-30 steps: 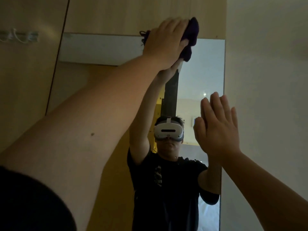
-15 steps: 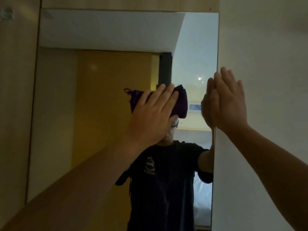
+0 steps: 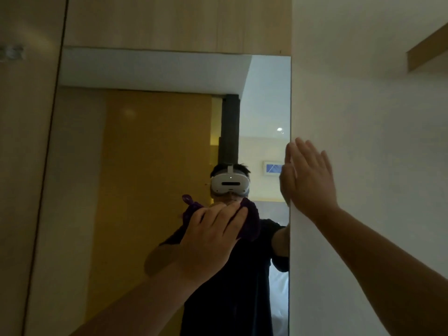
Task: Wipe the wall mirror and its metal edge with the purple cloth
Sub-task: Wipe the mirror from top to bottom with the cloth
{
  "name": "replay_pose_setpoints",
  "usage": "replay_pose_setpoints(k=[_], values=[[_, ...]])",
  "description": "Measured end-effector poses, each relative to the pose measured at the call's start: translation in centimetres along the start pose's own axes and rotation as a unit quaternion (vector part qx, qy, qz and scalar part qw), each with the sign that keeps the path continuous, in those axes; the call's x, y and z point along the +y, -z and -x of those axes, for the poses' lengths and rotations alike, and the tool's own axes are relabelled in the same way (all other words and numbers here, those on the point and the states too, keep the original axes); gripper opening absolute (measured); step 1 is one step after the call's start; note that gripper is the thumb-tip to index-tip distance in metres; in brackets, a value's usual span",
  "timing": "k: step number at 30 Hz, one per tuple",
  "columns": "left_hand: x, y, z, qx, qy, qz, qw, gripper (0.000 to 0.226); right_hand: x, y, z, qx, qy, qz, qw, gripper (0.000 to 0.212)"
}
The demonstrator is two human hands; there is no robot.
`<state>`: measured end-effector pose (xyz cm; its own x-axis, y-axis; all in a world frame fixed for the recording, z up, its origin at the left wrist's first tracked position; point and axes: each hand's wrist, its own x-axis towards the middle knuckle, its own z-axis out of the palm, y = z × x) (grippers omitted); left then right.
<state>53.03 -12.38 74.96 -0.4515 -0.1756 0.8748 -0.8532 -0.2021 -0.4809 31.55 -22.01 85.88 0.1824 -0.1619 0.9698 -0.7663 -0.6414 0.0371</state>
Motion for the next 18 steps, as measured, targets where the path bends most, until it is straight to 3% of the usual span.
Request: replay_pose_setpoints(k=[5, 10, 14, 18], values=[[-2.0, 0.1, -7.5, 0.05, 0.051, 0.044, 0.997, 0.049, 0.6, -0.8, 0.1, -0.011, -0.003, 0.021, 1.0, 0.058], [-5.9, 0.1, -21.5, 0.075, 0.106, 0.044, 0.991, 0.053, 0.9, -1.2, 0.0, 0.0, 0.002, 0.033, 0.999, 0.057], [-7.6, 0.2, -30.5, 0.009, 0.127, 0.012, 0.992, 0.053, 1.3, -1.6, 0.0, 0.004, 0.008, 0.041, 0.999, 0.058], [-7.1, -0.2, -31.8, -0.016, 0.111, -0.013, 0.994, 0.058, 1.6, -1.7, -0.2, 0.013, 0.016, 0.04, 0.999, 0.057]])
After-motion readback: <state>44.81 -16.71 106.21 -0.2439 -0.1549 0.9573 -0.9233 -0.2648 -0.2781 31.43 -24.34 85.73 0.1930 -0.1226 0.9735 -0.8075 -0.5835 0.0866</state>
